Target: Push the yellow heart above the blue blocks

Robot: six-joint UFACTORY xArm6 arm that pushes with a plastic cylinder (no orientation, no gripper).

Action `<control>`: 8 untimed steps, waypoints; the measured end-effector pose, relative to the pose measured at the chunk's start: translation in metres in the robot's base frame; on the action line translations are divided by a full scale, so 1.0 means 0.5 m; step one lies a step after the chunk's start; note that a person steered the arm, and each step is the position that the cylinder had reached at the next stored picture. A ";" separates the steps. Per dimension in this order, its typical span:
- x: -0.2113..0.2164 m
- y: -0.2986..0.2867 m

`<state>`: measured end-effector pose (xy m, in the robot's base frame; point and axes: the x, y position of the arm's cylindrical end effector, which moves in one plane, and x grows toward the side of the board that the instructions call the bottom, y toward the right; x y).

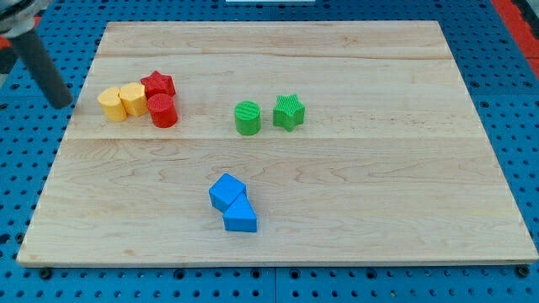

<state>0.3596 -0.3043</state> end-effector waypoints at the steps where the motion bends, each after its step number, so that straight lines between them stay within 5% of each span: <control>1: -0.041 0.017; 2: -0.021 0.101; 5: 0.222 0.209; 8: 0.207 0.231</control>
<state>0.4630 -0.1889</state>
